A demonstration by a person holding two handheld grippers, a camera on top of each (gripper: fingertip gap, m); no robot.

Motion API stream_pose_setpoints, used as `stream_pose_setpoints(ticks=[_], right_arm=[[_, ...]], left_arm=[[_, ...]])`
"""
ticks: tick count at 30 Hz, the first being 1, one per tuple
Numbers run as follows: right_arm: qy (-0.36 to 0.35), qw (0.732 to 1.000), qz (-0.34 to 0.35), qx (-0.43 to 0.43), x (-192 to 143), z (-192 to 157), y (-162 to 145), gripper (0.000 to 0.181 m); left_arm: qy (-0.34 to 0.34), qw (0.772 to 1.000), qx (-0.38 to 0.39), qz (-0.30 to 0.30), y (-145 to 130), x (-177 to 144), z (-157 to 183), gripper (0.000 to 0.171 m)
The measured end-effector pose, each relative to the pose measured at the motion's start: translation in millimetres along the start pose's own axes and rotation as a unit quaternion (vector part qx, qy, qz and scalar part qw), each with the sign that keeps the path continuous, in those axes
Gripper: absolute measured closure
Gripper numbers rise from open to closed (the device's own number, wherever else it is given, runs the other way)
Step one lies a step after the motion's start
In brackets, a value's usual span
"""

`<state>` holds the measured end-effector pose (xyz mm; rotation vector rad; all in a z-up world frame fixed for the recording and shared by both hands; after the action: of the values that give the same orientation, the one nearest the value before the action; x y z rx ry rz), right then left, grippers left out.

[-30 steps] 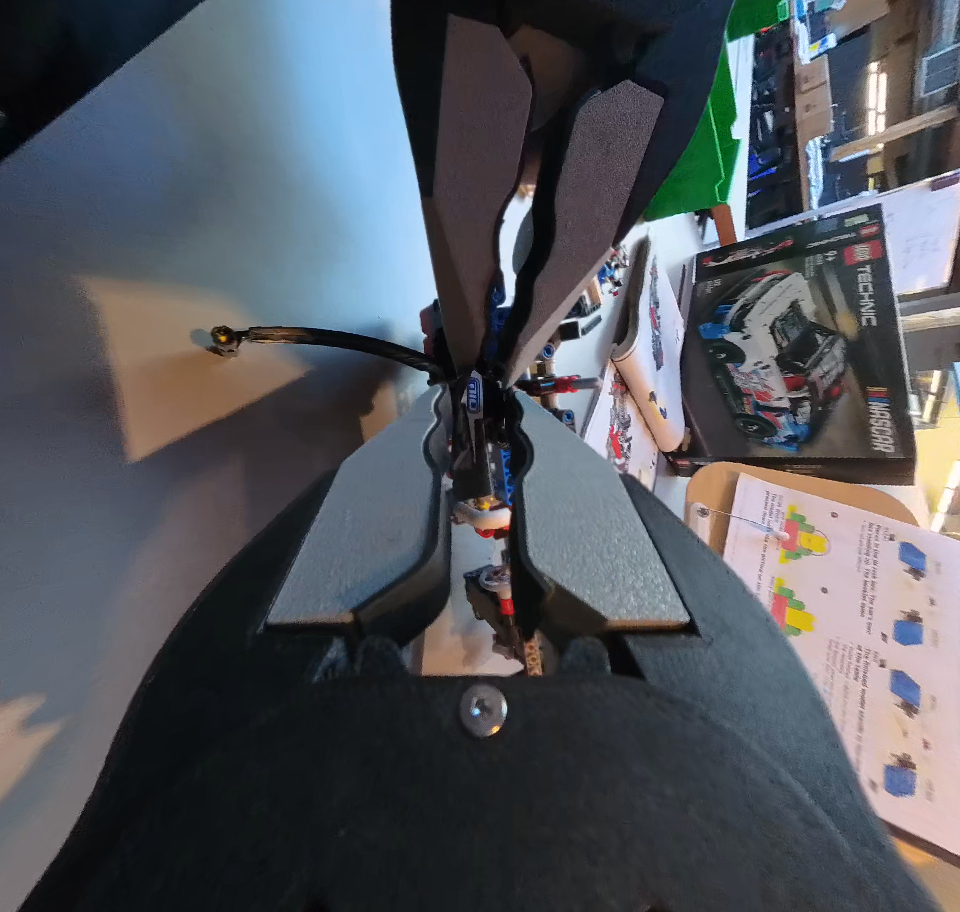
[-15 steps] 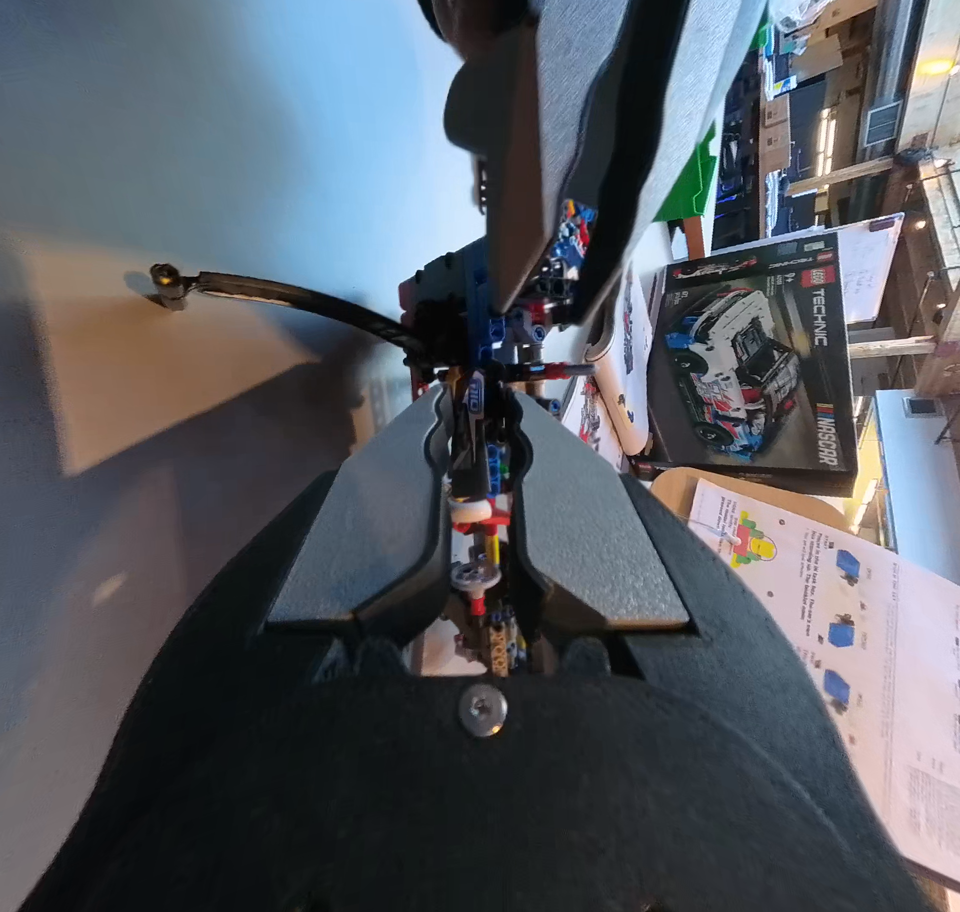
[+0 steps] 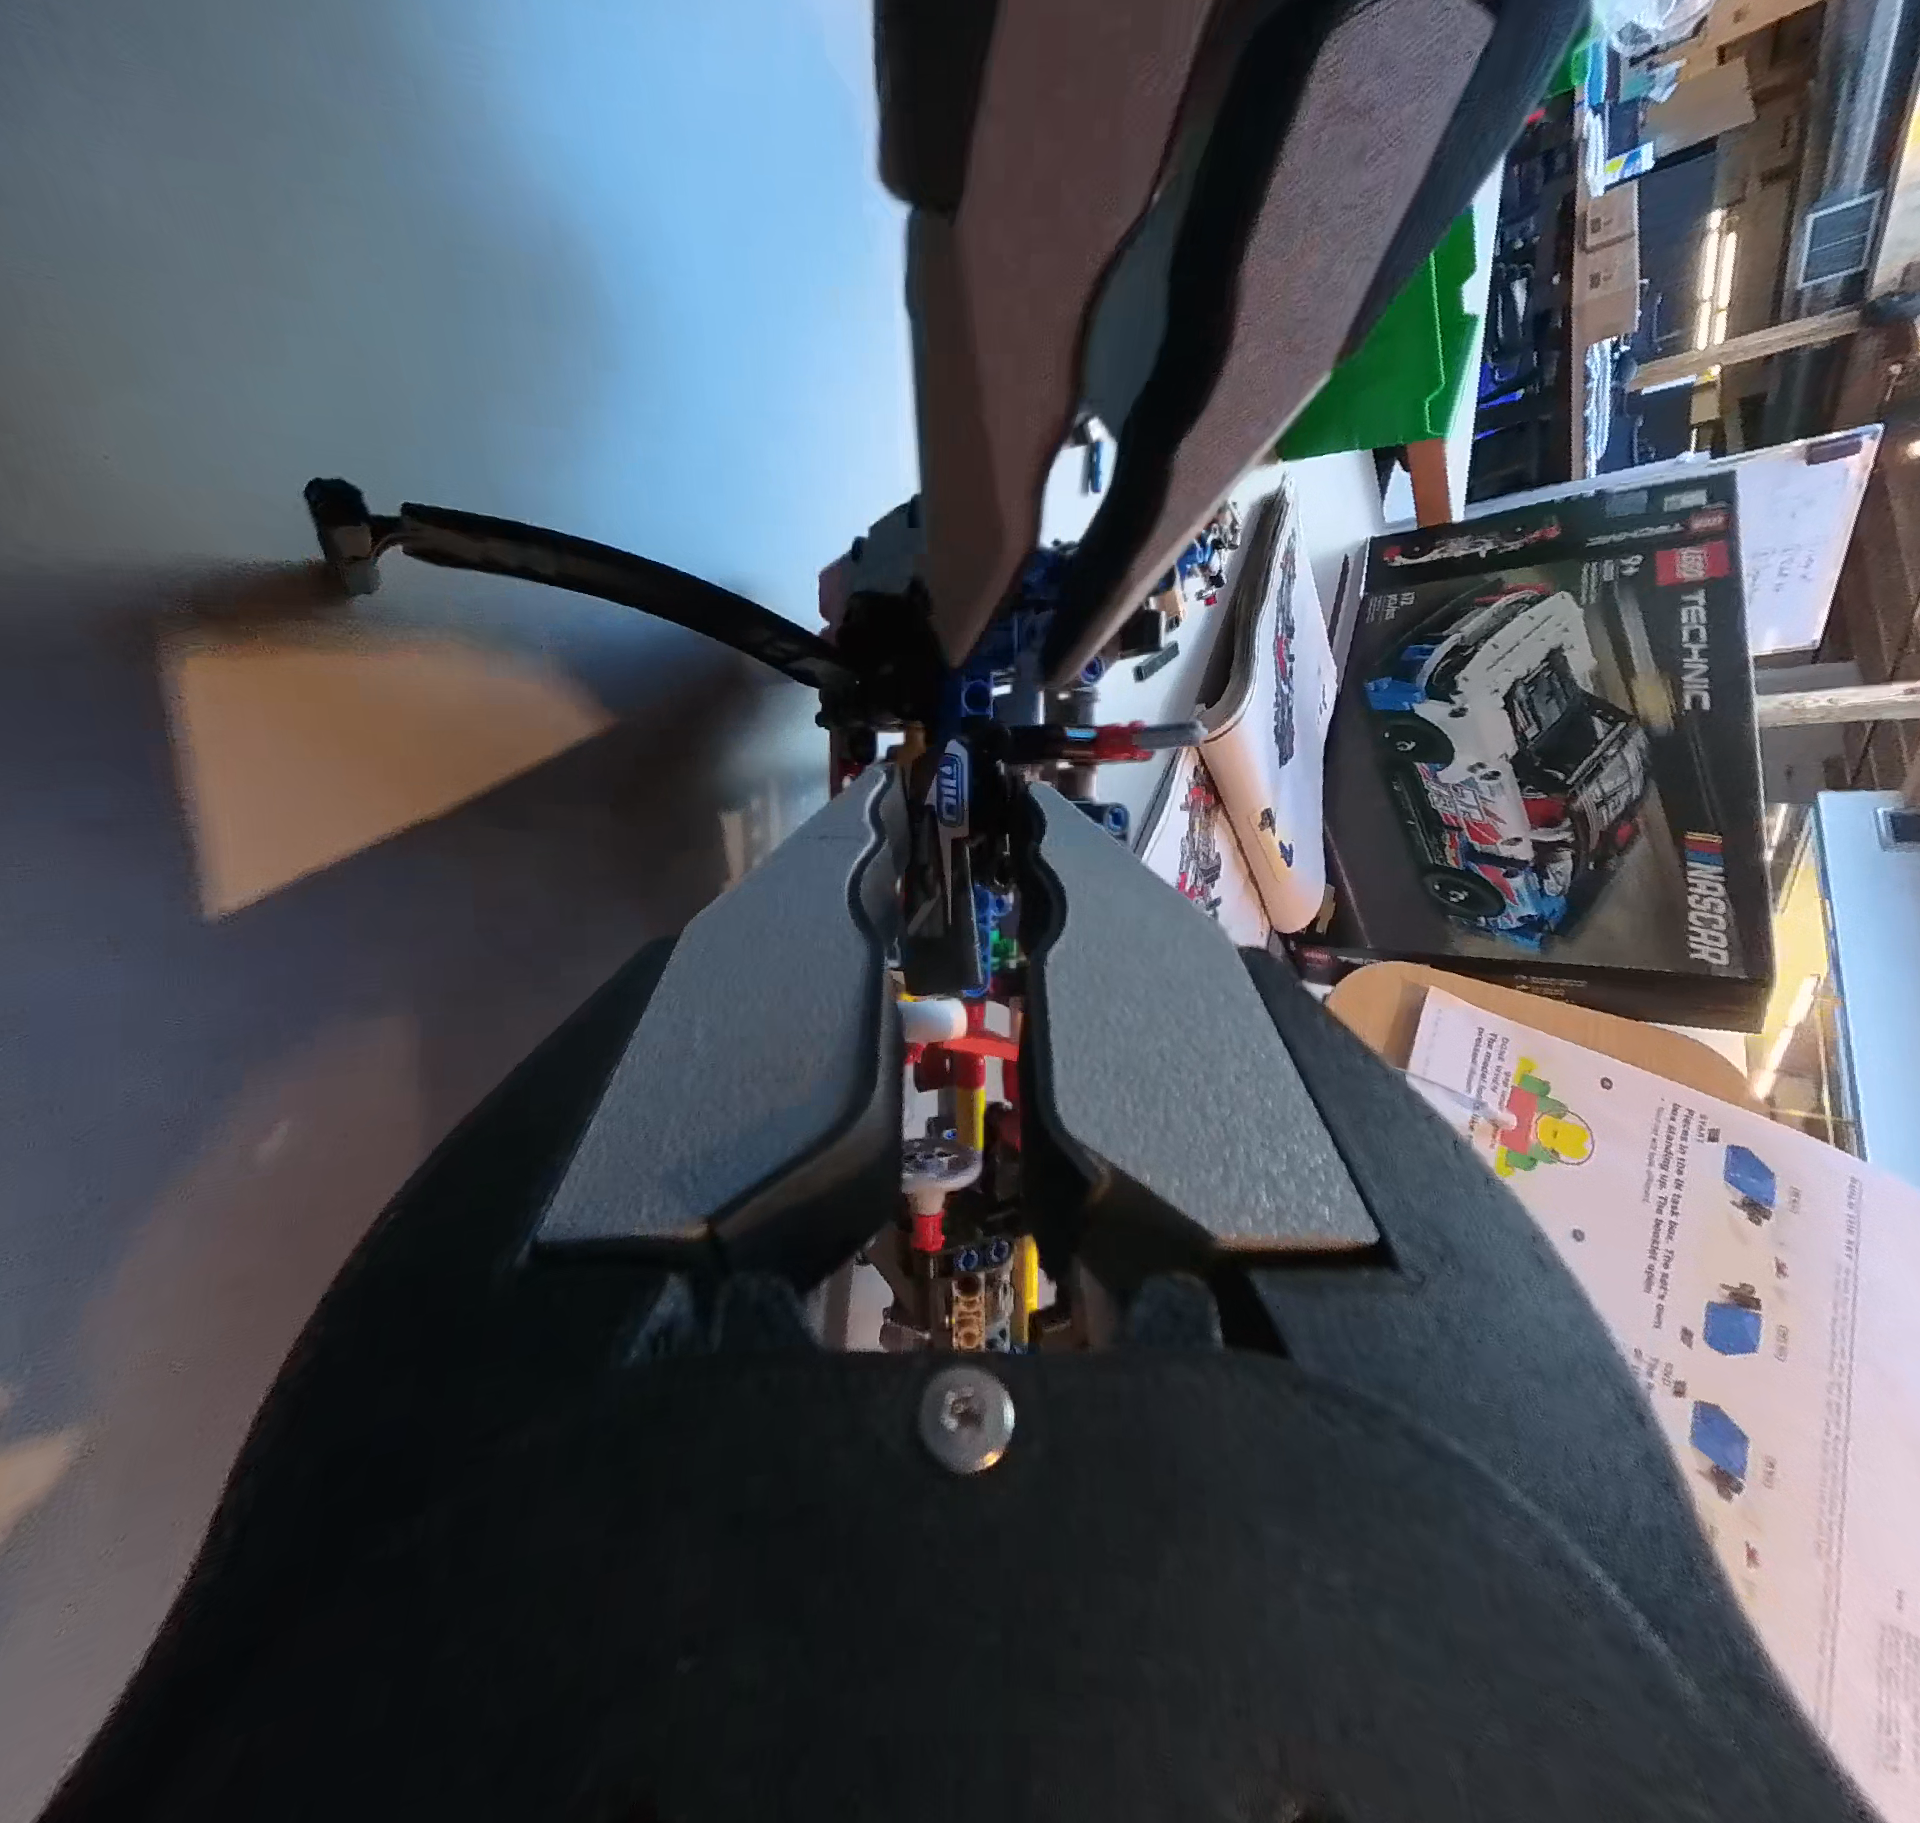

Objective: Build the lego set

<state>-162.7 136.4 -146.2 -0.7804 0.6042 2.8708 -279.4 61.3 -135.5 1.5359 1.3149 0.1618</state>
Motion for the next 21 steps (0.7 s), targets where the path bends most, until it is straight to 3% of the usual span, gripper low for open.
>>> stream_pose_setpoints(ticks=[10, 16, 18, 21], right_arm=[[-0.007, 1.000, -0.015, -0.027, 17, 8, 9, 0.165], [-0.002, 0.999, -0.027, -0.018, 19, 12, 8, 0.166], [-0.002, 0.999, -0.027, -0.019, 19, 12, 9, 0.166], [-0.008, 1.000, -0.026, -0.016, 19, 12, 9, 0.166]], left_arm=[[0.031, 0.999, 0.003, -0.008, -9, -5, -5, 0.151], [0.042, 0.996, 0.029, -0.075, -9, 14, 3, 0.140], [0.042, 0.998, -0.008, -0.053, -5, 11, 0, 0.142], [0.047, 0.997, -0.058, 0.026, 5, -9, -3, 0.144]])
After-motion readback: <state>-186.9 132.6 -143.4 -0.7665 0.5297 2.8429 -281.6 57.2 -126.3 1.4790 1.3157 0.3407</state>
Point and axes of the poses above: each gripper's, where its closed fingertips meet, x out along the fingers, y out of its top, z = x × y across the jaws, the point moved 9 cm from there along -x, back along the fingers, and after that the axes turned 2 degrees about z, right-handed, at the moved point
